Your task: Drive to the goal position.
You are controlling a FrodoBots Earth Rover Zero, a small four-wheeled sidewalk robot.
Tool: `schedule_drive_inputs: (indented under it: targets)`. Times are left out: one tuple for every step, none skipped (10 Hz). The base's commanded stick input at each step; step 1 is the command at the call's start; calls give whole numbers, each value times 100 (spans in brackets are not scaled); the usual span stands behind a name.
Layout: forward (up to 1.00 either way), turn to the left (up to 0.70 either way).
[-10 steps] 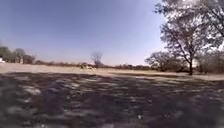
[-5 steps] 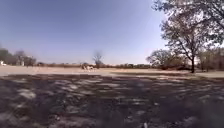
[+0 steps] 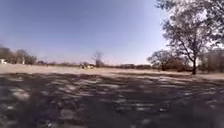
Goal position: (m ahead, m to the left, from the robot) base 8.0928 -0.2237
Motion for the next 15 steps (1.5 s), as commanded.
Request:
schedule_drive_inputs:
  targets:
    - [50,0]
    - [50,0]
    - [50,0]
    - [50,0]
    - [50,0]
    - [50,0]
    - [50,0]
    - [50,0]
    - [50,0]
    - [50,0]
    - [50,0]
    - [50,0]
    - [50,4]
    - [50,21]
    - [50,38]
